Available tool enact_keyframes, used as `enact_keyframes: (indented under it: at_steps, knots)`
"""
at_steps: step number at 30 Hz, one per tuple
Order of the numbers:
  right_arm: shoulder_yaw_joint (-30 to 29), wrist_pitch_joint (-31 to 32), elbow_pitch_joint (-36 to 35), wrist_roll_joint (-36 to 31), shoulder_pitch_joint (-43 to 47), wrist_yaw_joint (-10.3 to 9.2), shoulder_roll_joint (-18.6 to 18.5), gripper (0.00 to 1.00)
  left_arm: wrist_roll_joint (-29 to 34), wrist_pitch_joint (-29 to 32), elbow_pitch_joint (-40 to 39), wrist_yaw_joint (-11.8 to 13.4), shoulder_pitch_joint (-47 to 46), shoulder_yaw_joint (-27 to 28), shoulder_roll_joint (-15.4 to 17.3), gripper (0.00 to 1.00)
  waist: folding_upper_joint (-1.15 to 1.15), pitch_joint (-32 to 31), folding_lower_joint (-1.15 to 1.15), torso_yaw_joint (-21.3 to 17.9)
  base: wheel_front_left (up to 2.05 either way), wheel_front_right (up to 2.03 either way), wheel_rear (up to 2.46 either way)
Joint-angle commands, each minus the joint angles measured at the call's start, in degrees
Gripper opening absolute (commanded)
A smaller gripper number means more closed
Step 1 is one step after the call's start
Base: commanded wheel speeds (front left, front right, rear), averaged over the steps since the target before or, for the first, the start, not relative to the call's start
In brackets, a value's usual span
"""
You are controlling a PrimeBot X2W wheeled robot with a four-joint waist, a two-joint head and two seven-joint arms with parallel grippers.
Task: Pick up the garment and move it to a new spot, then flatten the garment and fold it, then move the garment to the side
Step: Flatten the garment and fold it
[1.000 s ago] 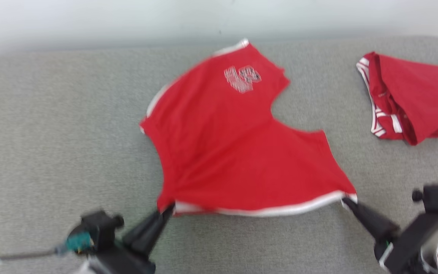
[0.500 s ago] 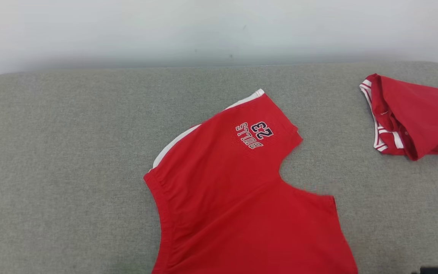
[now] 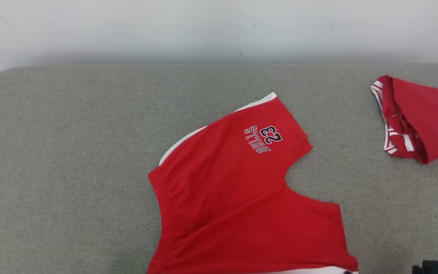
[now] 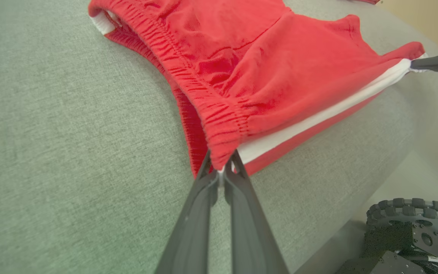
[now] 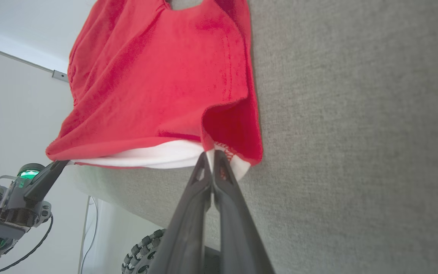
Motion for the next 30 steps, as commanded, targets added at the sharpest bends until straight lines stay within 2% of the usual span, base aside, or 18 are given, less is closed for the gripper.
enact_keyframes:
  at_steps: [1,5,9,15,24,30]
  knots:
    - [-0.7,-0.1,-0.5,-1.0,-0.8,0.03,-0.7,0.00,-0.1,-0.1,-0.8,0.2,-0.2,1.2,-0.4,0.00,0.00,0.1,0.00,0.3,0.00,0.00,0.00]
    - [-3.1,-0.1,0.1,-4.3,-4.1,0.02,-2.4,0.00,0.0,-0.1,-2.4,0.2,-1.7,5.4,-1.2,0.00,0.00,0.6,0.00,0.7,0.00,0.00,0.00]
    - [-5.1,0.7,0.3,-5.5,-9.6,0.02,-1.6,0.00,1.0,-0.1,-3.6,0.2,-4.0,7.5,-0.9,0.00,0.00,1.2,0.00,0.9,0.00,0.00,0.00]
    - [-6.4,5.5,3.6,-6.6,-21.8,0.02,-0.5,0.00,0.8,-0.1,-3.1,0.2,-11.6,6.1,-0.3,0.00,0.00,3.4,0.00,1.8,0.00,0.00,0.00]
    - [-4.4,15.5,15.5,-9.6,-41.0,0.03,3.3,0.00,-2.0,-0.1,0.5,0.2,-24.8,2.3,-4.0,0.00,0.00,9.9,0.00,5.5,0.00,0.00,0.00]
    - [-2.2,18.4,24.0,-11.2,-50.9,0.02,7.4,0.00,-3.1,-0.1,4.0,0.2,-30.0,0.6,-5.4,0.00,0.00,13.5,0.00,7.4,0.00,0.00,0.00]
